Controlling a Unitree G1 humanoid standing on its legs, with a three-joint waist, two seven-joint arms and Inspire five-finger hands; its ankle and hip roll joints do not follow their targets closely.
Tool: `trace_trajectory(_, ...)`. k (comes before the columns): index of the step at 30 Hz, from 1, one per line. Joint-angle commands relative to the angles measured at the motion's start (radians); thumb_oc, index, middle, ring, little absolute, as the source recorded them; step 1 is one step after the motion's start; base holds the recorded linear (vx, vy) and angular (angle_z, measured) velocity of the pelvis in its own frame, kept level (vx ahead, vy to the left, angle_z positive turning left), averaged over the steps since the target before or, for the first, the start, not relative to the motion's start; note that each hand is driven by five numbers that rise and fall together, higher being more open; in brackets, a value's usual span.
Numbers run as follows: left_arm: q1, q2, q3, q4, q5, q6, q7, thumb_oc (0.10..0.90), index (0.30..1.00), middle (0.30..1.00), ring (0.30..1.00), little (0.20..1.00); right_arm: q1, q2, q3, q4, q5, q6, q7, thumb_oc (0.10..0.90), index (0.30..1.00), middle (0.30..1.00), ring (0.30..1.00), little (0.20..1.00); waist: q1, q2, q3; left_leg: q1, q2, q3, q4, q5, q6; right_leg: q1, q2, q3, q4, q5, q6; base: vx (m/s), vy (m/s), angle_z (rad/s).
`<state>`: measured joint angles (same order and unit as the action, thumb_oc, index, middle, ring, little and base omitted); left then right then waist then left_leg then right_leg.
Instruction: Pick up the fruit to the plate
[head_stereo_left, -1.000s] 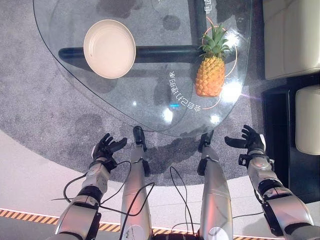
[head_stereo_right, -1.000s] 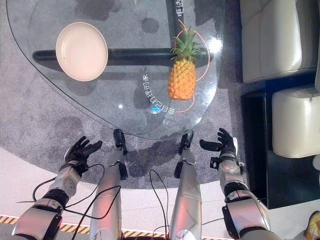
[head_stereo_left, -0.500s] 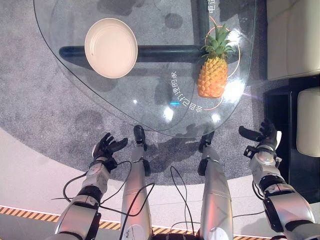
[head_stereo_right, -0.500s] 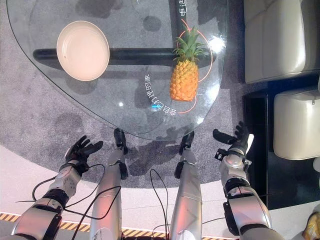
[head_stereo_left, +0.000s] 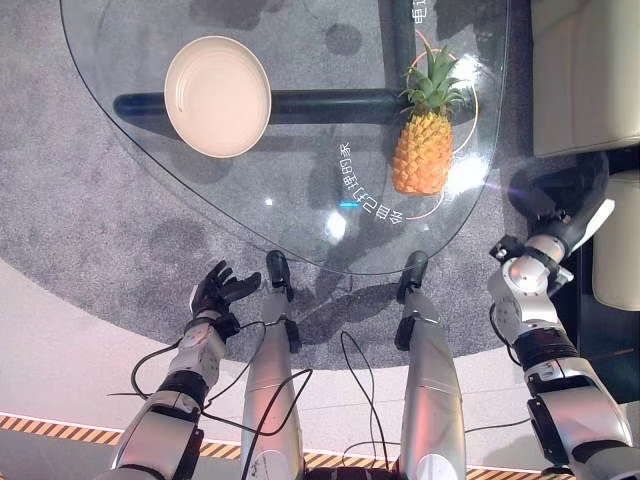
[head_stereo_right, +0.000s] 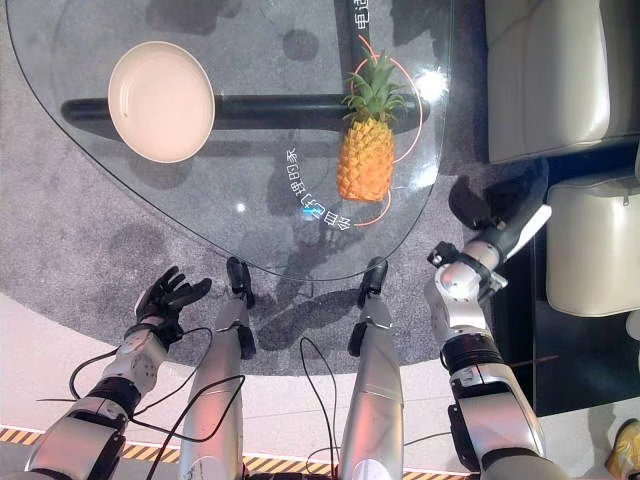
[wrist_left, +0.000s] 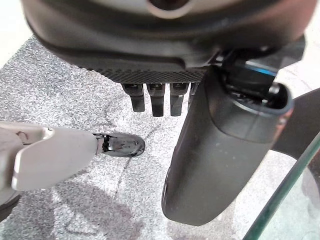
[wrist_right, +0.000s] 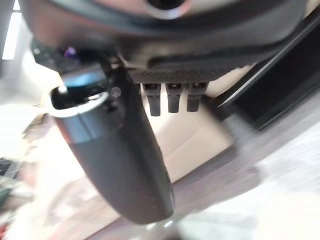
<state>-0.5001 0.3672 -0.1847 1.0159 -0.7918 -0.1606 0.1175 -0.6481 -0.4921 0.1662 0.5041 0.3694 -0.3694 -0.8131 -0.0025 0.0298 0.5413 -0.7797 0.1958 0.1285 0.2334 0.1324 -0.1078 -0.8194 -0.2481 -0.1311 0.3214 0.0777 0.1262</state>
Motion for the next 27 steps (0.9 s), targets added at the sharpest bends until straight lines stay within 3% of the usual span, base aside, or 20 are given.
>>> trace_trajectory(1, 0.092, 0.026, 0.036, 0.015, 0.016, -0.047, 0.018, 0.8, 0.9, 0.9, 0.9, 0.9, 0.034, -0.079, -0.003, -0.194, -0.171, -0.033, -0.069, 0.8, 0.9, 0.9, 0.9, 0.9, -0.01, -0.007, -0.021, -0.025, -0.004, -0.093, 0.087, -0.069, -0.028, -0.01, -0.049, -0.006, 0.023, 0.003, 0.053, 0.0, 0.056, 0.02)
trace_trajectory(11, 0.116, -0.006, 0.056, 0.023, 0.027, -0.07, 0.003, 0.8, 0.9, 0.9, 0.9, 0.9, 0.07, -0.046, 0.044, -0.41, -0.261, 0.002, 0.036, 0.8, 0.9, 0.9, 0.9, 0.9, -0.022, -0.001, -0.021, -0.009, -0.007, -0.075, 0.067, -0.055, -0.029, -0.005, -0.044, 0.002, 0.014, 0.003, 0.05, 0.0, 0.027, 0.01)
trace_trajectory(27, 0.118, -0.039, 0.026, 0.043, 0.017, -0.09, -0.013, 0.8, 0.9, 0.9, 0.9, 0.9, 0.035, -0.023, 0.142, -0.458, -0.162, 0.085, 0.126, 0.8, 0.9, 0.9, 0.9, 0.9, -0.018, 0.022, -0.021, 0.021, -0.008, -0.045, 0.036, -0.033, -0.033, 0.008, -0.054, 0.0, -0.002, 0.013, 0.048, 0.0, 0.014, -0.02)
